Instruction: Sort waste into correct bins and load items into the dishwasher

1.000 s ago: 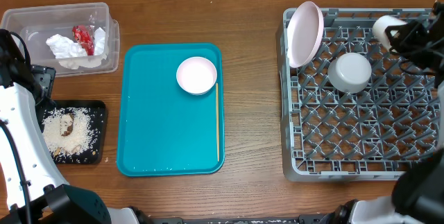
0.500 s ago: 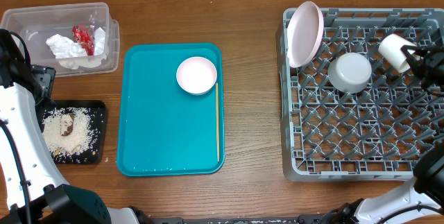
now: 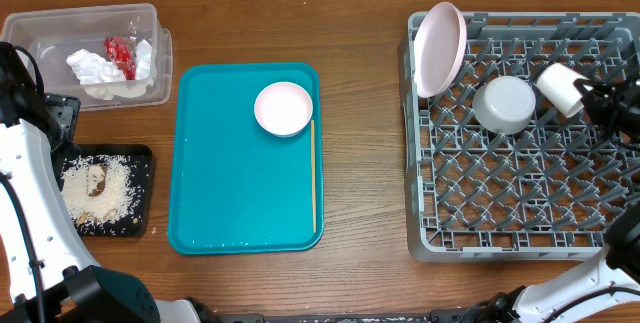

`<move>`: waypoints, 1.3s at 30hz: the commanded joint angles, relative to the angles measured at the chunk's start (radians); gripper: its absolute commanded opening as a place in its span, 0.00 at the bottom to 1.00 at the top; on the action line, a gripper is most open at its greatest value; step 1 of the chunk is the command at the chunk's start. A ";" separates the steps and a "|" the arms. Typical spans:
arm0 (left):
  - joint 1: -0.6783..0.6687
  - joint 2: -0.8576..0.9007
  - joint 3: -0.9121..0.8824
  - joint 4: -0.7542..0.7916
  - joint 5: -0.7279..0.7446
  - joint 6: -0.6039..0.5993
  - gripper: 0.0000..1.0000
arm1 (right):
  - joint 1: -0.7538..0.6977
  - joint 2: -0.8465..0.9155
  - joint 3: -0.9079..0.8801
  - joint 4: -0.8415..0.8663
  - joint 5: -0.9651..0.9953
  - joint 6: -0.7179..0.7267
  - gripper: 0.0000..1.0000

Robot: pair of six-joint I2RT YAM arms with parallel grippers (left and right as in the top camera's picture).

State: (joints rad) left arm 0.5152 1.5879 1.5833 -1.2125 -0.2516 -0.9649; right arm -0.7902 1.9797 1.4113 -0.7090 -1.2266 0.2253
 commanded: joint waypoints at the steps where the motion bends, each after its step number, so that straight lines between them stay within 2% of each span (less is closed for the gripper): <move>1: 0.002 0.002 0.002 -0.003 -0.018 0.016 1.00 | -0.057 0.018 0.010 -0.004 0.120 0.019 0.05; 6: 0.002 0.002 0.002 -0.003 -0.018 0.016 1.00 | -0.100 0.018 0.010 -0.004 0.143 0.037 0.11; 10: 0.002 0.002 0.002 -0.003 -0.018 0.016 1.00 | -0.099 0.018 0.010 -0.002 0.139 0.037 0.08; 13: 0.002 0.002 0.002 -0.003 -0.018 0.016 1.00 | -0.089 0.018 0.010 0.033 0.016 0.037 0.04; 17: 0.002 0.002 0.002 -0.003 -0.018 0.016 1.00 | -0.067 0.018 0.010 0.090 -0.200 0.037 0.05; 26: 0.002 0.002 0.002 -0.002 -0.018 0.016 1.00 | 0.042 0.033 0.008 0.050 -0.062 0.043 0.05; 28: 0.002 0.002 0.002 -0.003 -0.018 0.015 1.00 | 0.044 0.033 0.008 0.043 0.024 0.096 0.04; 31: 0.002 0.002 0.002 -0.003 -0.018 0.016 1.00 | 0.027 0.033 0.008 0.030 0.090 0.100 0.04; 39: 0.002 0.002 0.002 -0.003 -0.018 0.015 1.00 | -0.021 0.033 0.008 -0.005 0.110 0.081 0.11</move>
State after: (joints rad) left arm 0.5152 1.5879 1.5833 -1.2129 -0.2516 -0.9649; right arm -0.7990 2.0003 1.4189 -0.7116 -1.2156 0.3138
